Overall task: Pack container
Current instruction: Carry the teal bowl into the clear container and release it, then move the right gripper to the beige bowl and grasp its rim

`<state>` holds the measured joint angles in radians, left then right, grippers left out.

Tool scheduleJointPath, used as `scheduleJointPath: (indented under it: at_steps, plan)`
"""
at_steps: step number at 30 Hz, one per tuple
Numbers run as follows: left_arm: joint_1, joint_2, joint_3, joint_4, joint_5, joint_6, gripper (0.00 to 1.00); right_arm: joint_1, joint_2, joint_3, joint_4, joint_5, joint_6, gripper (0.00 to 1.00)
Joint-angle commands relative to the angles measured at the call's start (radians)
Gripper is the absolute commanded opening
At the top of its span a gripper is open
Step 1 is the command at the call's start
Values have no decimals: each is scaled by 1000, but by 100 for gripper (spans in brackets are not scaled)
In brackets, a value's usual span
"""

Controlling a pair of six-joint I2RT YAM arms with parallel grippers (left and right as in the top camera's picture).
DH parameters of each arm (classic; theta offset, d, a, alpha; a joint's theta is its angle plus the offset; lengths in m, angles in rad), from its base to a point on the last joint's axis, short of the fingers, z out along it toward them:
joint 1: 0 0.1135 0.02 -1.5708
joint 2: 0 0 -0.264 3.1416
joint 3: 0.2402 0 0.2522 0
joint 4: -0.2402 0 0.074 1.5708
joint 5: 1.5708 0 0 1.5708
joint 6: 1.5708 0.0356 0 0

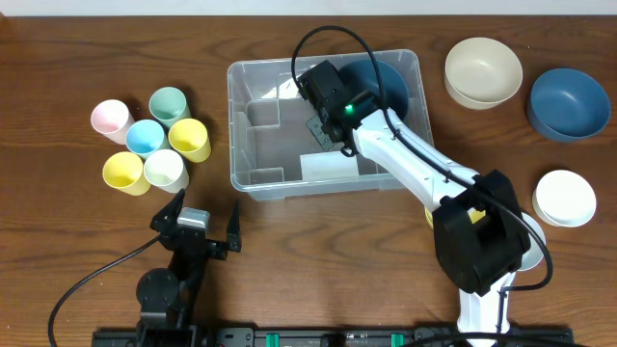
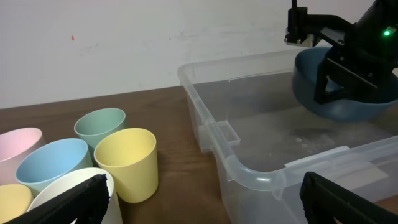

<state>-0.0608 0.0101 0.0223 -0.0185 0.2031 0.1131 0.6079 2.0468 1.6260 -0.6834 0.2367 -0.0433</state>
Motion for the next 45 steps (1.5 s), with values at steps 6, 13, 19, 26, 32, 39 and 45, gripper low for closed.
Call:
scheduleJointPath:
  at_steps: [6, 13, 19, 26, 32, 39, 45]
  plan:
    - [-2, -6, -18, -33, 14, 18, 98, -14, 1, -4, 6, 30, -93, 1]
    - [-2, -6, -18, -33, 14, 18, 98, -45, 1, -5, -2, 37, -105, 1]
    - [-2, -6, -18, -33, 14, 18, 98, -61, 1, -6, -6, 37, -108, 1]
    - [-2, -6, -18, -33, 14, 18, 98, -67, 1, -6, -6, 37, -108, 34]
    - [-2, -6, -18, -33, 14, 18, 98, -67, 1, -6, -4, 37, -108, 35]
    - [-2, -6, -18, -33, 14, 18, 98, -66, -13, 26, -27, 74, -80, 44]
    - [-2, -6, -18, -33, 14, 18, 98, -93, -89, 191, -152, 92, 39, 49]
